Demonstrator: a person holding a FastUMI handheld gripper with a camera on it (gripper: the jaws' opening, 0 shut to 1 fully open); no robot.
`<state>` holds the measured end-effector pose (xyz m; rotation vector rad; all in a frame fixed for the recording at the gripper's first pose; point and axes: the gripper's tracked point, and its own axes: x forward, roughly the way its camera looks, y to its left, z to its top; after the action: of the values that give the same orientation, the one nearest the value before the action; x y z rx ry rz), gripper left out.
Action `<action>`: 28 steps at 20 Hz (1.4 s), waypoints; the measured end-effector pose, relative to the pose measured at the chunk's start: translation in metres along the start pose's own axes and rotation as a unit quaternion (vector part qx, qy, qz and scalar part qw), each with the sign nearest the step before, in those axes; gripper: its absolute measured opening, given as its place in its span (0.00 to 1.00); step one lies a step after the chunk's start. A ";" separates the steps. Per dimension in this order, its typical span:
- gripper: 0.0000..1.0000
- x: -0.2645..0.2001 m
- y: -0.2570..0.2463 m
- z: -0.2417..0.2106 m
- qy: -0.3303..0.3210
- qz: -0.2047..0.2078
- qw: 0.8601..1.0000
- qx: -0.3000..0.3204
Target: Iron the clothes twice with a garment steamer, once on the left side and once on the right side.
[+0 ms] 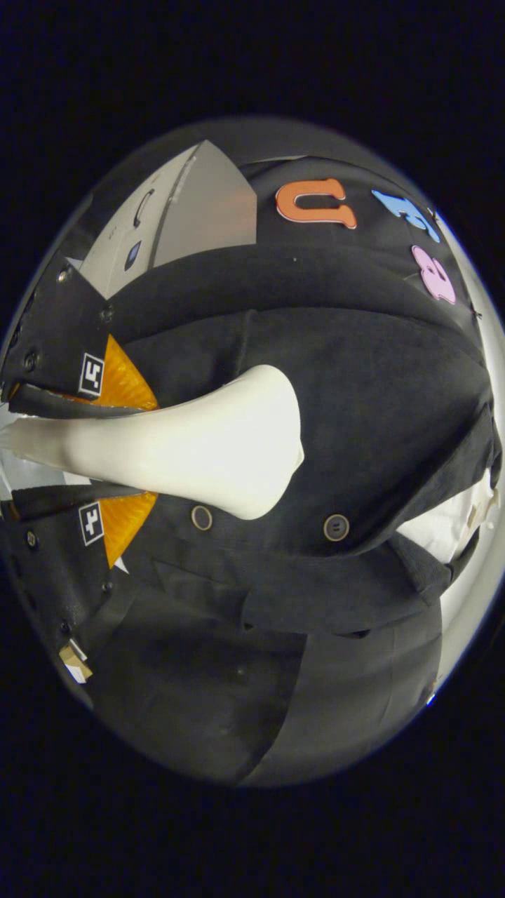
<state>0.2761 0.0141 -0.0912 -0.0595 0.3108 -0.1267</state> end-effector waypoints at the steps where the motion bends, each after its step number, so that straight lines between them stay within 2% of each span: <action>1: 0.41 0.001 0.000 -0.004 0.002 -0.001 1.000 0.000; 7: 0.41 0.003 0.001 -0.026 0.011 0.001 1.000 -0.003; 28: 0.41 0.021 -0.001 -0.161 0.128 0.003 0.992 -0.001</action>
<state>0.2458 0.0040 -0.2506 -0.0441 0.5668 -0.1288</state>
